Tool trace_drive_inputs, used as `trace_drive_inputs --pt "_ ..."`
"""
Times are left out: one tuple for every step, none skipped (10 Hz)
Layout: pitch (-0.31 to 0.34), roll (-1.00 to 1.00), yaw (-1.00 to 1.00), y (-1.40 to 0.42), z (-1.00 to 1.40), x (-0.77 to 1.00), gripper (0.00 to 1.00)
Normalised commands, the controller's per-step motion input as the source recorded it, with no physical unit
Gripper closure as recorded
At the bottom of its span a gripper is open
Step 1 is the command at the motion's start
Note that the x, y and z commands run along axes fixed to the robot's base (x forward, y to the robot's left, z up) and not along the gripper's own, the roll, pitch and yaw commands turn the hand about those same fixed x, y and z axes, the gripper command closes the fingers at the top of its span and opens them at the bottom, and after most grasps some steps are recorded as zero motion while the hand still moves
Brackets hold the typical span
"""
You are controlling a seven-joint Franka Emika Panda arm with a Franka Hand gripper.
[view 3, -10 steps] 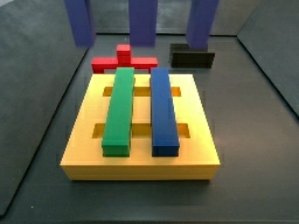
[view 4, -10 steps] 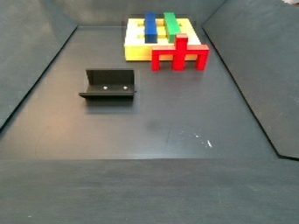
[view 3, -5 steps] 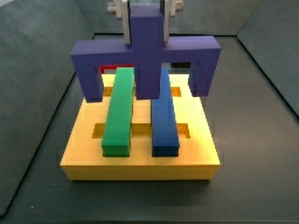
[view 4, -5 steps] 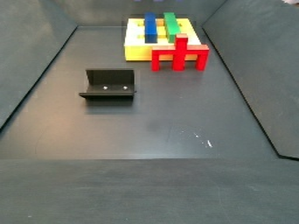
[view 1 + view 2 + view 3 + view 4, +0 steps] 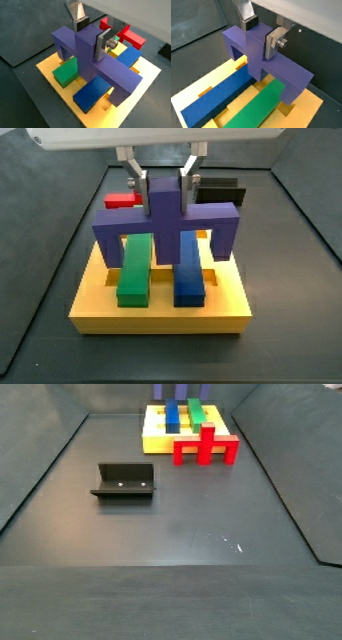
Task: Pick up the purple object. Move up. Place the purple object on the fixture. Regrasp the purple object. Move to above the board. Insert the purple object.
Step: Insert the purple object.
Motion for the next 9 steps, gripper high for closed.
trace_drive_inputs --pt "-0.066 0.11 0.07 -0.03 -0.05 -0.2 1.0" --pt "-0.091 0.18 0.16 -0.15 -0.29 0.07 1.0" --pt "-0.063 0.18 0.08 -0.16 -0.34 0.03 1.0" --pt "-0.04 0.15 0.06 -0.15 -0.28 0.03 1.0" --pt "-0.01 0.15 0.0 -0.08 -0.23 0.1 1.0" --pt "0.0 0.13 0.0 -0.01 -0.17 0.02 1.0" --pt "-0.026 0.07 0.0 0.0 -0.26 -0.03 1.0" --pt "-0.034 0.04 0.0 0.0 -0.32 0.0 1.0" --pt "-0.023 0.0 0.0 0.0 -0.27 0.0 1.0"
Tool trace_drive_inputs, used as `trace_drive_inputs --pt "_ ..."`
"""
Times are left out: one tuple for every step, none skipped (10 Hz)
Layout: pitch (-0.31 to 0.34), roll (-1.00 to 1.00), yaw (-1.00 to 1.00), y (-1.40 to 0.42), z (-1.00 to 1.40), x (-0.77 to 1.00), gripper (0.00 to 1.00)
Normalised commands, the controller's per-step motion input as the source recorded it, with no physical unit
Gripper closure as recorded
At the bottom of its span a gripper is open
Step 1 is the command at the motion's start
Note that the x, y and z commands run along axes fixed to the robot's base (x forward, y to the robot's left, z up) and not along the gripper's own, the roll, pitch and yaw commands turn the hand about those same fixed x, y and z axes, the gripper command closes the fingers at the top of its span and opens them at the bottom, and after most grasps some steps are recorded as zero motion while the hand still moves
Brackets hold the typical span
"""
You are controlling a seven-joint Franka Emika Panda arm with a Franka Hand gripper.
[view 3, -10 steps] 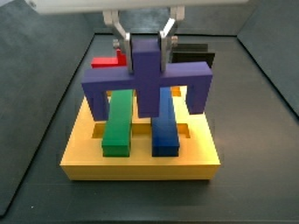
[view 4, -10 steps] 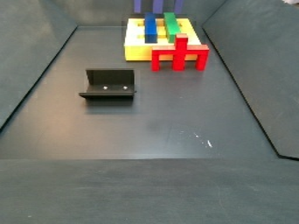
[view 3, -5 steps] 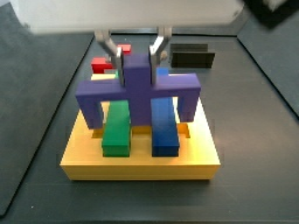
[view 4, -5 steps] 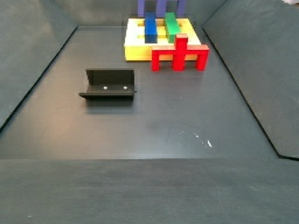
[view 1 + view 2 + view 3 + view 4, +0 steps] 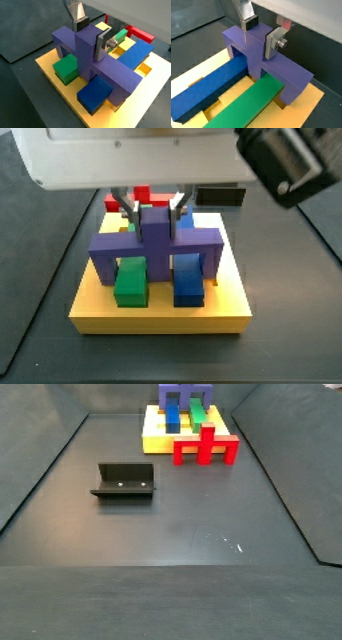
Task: Pick up the purple object. Move up. Place the purple object on the fixture. Regrasp the purple object. Move to above the board. Insert the purple object.
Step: Insert the purple object.
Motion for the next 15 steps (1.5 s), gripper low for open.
trace_drive_inputs --pt "0.0 0.0 0.0 -0.12 -0.12 0.08 1.0" --pt "0.0 0.0 0.0 -0.16 -0.07 0.19 1.0" --pt "0.0 0.01 -0.14 0.0 -0.12 0.2 1.0" --pt "0.0 0.05 -0.2 0.01 -0.19 0.09 1.0" --pt "0.0 0.07 -0.16 0.11 -0.2 0.0 1.0" --pt "0.0 0.09 -0.14 0.1 -0.09 0.05 1.0" --pt "0.023 0.09 -0.14 0.11 0.0 0.09 1.0" --pt "0.036 0.04 -0.13 0.26 0.0 0.0 1.0" --pt "0.0 0.0 0.0 0.15 0.14 -0.01 1.0" --pt "0.0 0.07 0.01 0.01 0.13 -0.02 1.0" --pt "0.0 0.11 0.02 0.0 0.0 -0.02 1.0" --pt "0.0 0.19 0.09 -0.17 0.0 -0.1 1.0" --pt "-0.001 0.27 0.08 -0.18 0.0 -0.11 1.0" --pt "0.0 0.29 0.03 -0.19 0.0 -0.09 1.0" --pt "0.0 0.27 0.0 -0.13 -0.03 -0.06 1.0"
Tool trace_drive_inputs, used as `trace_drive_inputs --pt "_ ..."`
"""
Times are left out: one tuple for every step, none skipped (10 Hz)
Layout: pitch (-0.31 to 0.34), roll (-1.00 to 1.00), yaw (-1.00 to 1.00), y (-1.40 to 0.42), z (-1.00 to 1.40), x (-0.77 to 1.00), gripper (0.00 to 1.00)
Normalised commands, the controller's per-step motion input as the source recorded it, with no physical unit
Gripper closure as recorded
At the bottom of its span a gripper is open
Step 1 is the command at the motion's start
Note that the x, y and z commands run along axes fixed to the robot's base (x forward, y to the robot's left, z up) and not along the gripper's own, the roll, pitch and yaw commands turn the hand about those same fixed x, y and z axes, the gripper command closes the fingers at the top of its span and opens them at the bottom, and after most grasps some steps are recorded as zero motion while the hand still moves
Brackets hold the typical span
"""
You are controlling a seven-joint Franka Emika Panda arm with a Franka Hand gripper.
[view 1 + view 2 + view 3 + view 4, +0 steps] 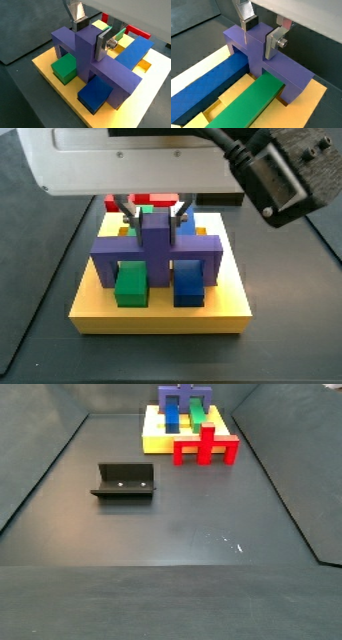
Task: Pick up the purple object. Move up. Place the purple object on the fixture. Regrasp the purple object. Move to above the board. Insert the purple object.
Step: Insert the purple object.
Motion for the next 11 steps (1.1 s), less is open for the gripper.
trace_drive_inputs --pt "0.0 0.29 0.0 0.0 -0.03 0.0 1.0" --pt "0.0 0.31 0.0 0.0 0.0 0.04 1.0" --pt "0.0 0.3 0.0 0.0 0.0 0.04 1.0" --pt "0.0 0.28 0.0 0.0 -0.01 0.0 1.0" --pt "0.0 0.18 0.0 0.0 -0.14 0.0 1.0" --pt "-0.013 0.16 0.0 0.0 -0.23 0.0 1.0" --pt "-0.02 0.13 0.0 0.0 -0.3 0.0 1.0" --pt "-0.03 0.09 0.0 0.0 -0.37 0.0 1.0" --pt "-0.023 0.08 0.0 0.0 -0.36 0.0 1.0" --pt "0.0 0.15 0.0 -0.05 -0.26 0.21 1.0" --pt "0.003 0.19 0.0 0.0 -0.19 0.39 1.0"
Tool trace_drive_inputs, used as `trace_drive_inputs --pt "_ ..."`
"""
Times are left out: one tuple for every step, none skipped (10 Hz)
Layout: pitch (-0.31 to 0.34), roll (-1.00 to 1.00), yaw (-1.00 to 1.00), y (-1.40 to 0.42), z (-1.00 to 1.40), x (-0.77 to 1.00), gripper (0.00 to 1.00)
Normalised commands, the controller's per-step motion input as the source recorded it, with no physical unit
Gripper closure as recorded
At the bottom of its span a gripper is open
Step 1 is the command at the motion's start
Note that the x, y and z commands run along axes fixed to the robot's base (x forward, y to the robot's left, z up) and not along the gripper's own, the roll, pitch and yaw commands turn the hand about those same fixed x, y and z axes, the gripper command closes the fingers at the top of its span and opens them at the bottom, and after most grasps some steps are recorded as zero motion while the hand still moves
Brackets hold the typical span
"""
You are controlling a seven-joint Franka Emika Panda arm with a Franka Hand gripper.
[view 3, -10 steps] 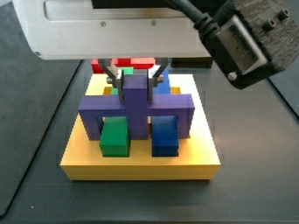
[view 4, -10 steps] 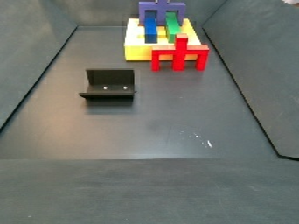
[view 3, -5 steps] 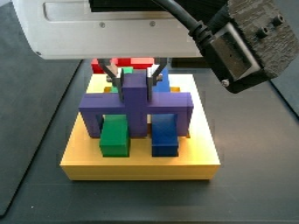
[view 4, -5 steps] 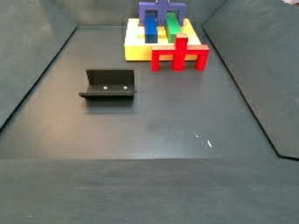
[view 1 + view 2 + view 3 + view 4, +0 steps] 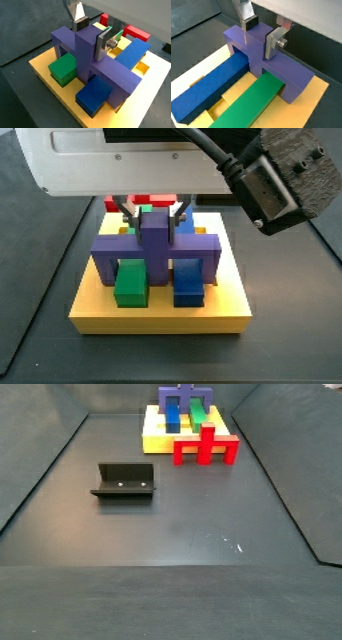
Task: Pick up the purple object. Move up. Place the purple object on the fixture. Regrasp the purple object. Move to above the board. Insert the purple object.
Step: Insert the purple object.
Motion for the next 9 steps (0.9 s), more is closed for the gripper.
trace_drive_inputs --pt "0.03 0.21 0.0 0.0 -0.09 0.38 1.0" --pt "0.0 0.19 0.02 0.05 -0.09 0.02 1.0" --pt "0.0 0.15 0.0 0.0 -0.12 -0.05 1.0" --pt "-0.024 0.14 0.0 0.0 -0.21 -0.09 1.0" --pt "-0.017 0.12 0.0 -0.02 -0.29 0.0 1.0" --pt "-0.104 0.01 0.0 0.0 -0.54 -0.03 1.0" --pt "-0.176 0.0 0.0 0.0 -0.73 -0.08 1.0" --pt "-0.171 0.05 0.0 0.0 -0.64 -0.09 1.0" --pt "0.0 0.0 0.0 0.0 0.0 0.0 1.0"
